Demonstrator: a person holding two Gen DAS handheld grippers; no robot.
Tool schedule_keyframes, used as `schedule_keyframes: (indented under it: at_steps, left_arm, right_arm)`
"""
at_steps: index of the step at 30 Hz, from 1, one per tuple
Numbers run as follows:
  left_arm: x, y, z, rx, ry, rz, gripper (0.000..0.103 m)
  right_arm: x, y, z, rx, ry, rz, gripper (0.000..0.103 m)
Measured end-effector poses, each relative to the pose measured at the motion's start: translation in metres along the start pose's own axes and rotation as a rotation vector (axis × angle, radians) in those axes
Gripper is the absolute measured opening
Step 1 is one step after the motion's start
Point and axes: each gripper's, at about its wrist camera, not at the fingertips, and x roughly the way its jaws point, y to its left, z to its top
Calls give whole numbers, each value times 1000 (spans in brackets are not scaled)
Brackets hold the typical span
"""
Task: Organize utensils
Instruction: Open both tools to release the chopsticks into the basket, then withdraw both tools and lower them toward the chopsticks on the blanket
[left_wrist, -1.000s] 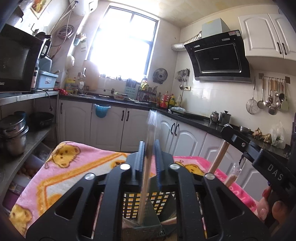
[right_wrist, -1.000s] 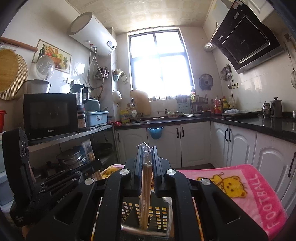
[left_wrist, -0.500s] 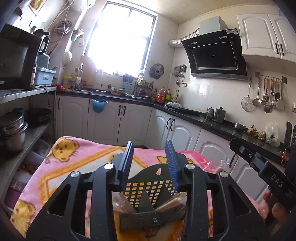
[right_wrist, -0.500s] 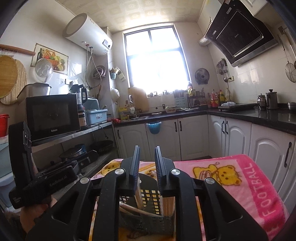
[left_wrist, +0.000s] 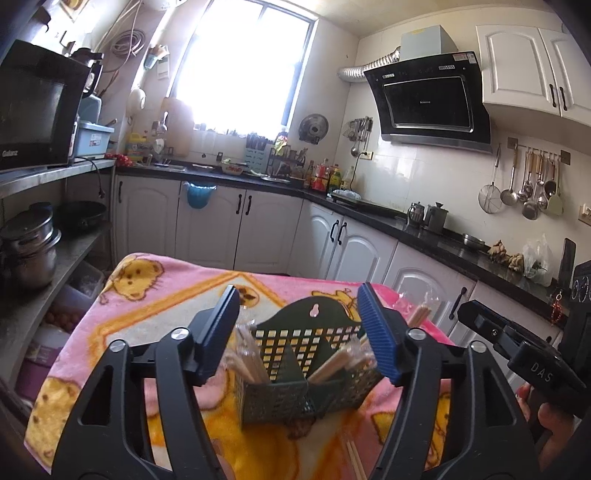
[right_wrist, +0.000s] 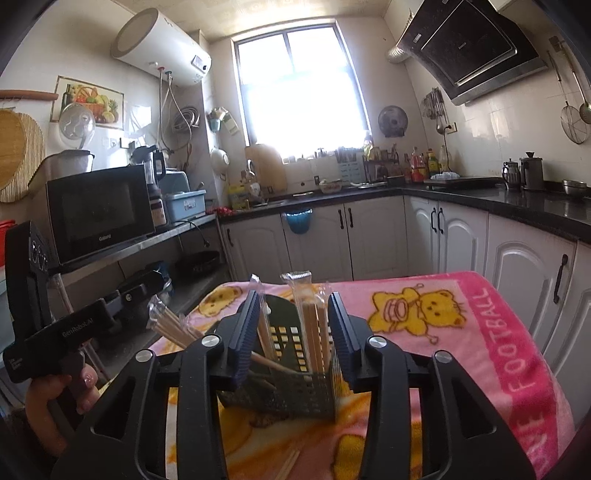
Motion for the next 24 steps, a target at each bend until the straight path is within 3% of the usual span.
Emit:
schedule_keyframes:
  at_steps: [8, 14, 24]
  left_arm:
    - [-6, 1, -9, 0, 35, -3, 80]
    - [-12, 0, -18, 2, 60, -3, 89]
    - [-18, 0, -37, 14, 110, 1, 92]
  right_arm:
    - [-6, 2, -13, -13, 70, 3, 52]
    - [-6, 3, -25, -27, 115, -3, 54]
    - [-7, 3, -39, -37, 180, 8, 57]
